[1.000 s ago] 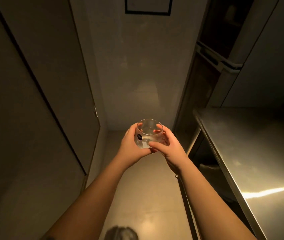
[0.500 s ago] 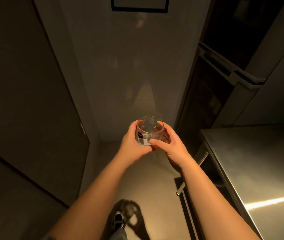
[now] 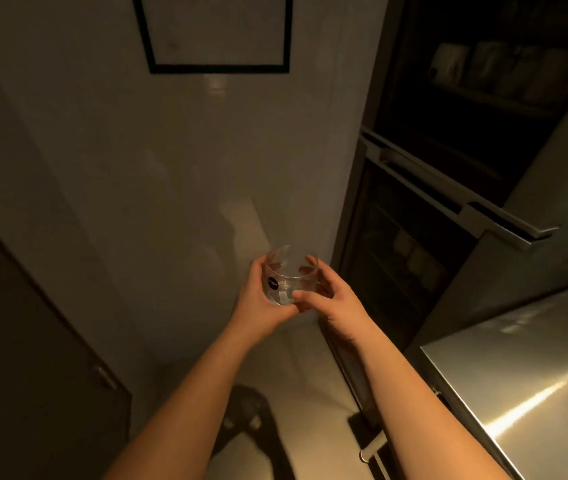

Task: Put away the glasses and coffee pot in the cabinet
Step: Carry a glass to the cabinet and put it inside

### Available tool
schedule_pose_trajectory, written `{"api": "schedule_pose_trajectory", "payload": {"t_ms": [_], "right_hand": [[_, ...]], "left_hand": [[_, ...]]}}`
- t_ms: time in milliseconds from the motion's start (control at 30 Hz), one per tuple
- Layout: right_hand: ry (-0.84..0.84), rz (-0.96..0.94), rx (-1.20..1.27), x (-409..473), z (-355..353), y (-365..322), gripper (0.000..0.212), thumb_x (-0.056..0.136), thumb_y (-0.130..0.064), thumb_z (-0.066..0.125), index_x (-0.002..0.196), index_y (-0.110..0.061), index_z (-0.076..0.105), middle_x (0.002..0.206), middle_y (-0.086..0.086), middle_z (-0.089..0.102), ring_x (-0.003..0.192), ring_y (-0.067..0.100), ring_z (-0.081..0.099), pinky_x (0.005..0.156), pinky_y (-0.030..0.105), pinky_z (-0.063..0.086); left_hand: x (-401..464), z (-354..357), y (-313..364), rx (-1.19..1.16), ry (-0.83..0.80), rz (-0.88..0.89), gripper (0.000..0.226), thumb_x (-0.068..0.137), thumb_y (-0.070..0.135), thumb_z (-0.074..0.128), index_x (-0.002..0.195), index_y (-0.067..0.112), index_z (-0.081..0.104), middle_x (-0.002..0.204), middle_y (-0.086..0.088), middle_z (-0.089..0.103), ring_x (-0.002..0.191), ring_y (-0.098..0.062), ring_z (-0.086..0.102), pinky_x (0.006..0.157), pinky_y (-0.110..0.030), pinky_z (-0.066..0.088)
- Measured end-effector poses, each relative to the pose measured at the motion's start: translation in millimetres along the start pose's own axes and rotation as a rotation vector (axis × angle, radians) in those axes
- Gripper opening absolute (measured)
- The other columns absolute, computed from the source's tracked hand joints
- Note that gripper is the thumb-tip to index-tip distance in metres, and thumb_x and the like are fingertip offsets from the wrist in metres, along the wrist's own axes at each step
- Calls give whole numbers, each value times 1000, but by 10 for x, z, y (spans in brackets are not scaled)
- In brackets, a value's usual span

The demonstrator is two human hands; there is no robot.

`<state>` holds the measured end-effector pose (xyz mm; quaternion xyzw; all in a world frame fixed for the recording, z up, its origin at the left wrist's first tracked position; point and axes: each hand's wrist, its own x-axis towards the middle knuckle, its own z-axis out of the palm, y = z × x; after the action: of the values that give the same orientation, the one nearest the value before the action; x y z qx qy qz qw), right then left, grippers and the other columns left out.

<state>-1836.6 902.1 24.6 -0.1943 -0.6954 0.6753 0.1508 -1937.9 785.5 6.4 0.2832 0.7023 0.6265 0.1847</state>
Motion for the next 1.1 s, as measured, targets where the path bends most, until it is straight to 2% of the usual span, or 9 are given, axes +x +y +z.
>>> {"api": "schedule_pose_trajectory", "payload": {"t_ms": [100,200,300,400,467,533,733,967,1100], "right_hand": [[22,8,10,249,-84,-97,74,62,-36,81,129,-39,53,127,-6,60,120,14,55,107,41,42],[49,15,27,535,-228,-154,52,76,-18,76,115,-45,56,120,-6,64,114,11,59,102,33,47],[81,3,75,844,-402,-162,53,82,-5,68,121,-38,53,120,-5,64,112,10,61,100,31,47],[164,-4,192,1221,-630,-120,59,82,-14,70,134,-30,48,131,-1,58,121,14,56,106,39,43],[269,3,246,1505,-831,-115,67,78,-27,72,139,-28,44,137,1,53,123,14,53,104,36,44],[415,-5,315,1772,-1064,-161,58,84,-29,68,138,-26,45,134,0,55,120,12,54,96,31,46],[768,-48,631,2472,-1708,-326,43,91,-39,58,130,-23,48,128,0,55,122,18,52,105,40,41],[840,-203,734,2817,-2062,-453,74,85,-58,51,147,-23,27,143,6,45,124,15,52,109,38,39],[858,-242,918,2940,-2101,-565,79,88,-59,47,151,-23,15,135,1,41,115,12,54,109,38,39]], "left_hand": [[381,32,-54,-9,-45,11,94,41,45,90,121,47,41,125,8,60,114,-11,60,97,-35,50],[785,127,-109,6,-82,6,90,43,44,91,114,60,37,124,9,59,114,-11,60,95,-33,51],[1206,273,-156,20,-102,8,92,46,37,92,116,56,36,126,6,57,114,-14,59,91,-28,51],[1627,423,-159,27,-103,39,92,48,33,93,118,52,36,125,6,56,114,-13,58,91,-25,49],[1909,511,-132,47,-87,65,93,47,34,93,121,44,37,122,9,55,112,-13,58,95,-31,50],[2194,597,-74,71,-73,78,97,41,46,91,121,40,36,121,8,54,112,-15,57,98,-38,49],[3015,911,59,71,-64,96,91,39,52,88,114,54,36,121,7,55,111,-14,58,98,-41,51],[3511,1113,79,68,-100,123,94,54,23,94,128,31,36,119,7,56,108,-13,60,96,-37,51],[3656,1137,93,56,-135,109,94,57,17,92,131,25,35,121,4,55,107,-13,59,91,-27,51]]}}
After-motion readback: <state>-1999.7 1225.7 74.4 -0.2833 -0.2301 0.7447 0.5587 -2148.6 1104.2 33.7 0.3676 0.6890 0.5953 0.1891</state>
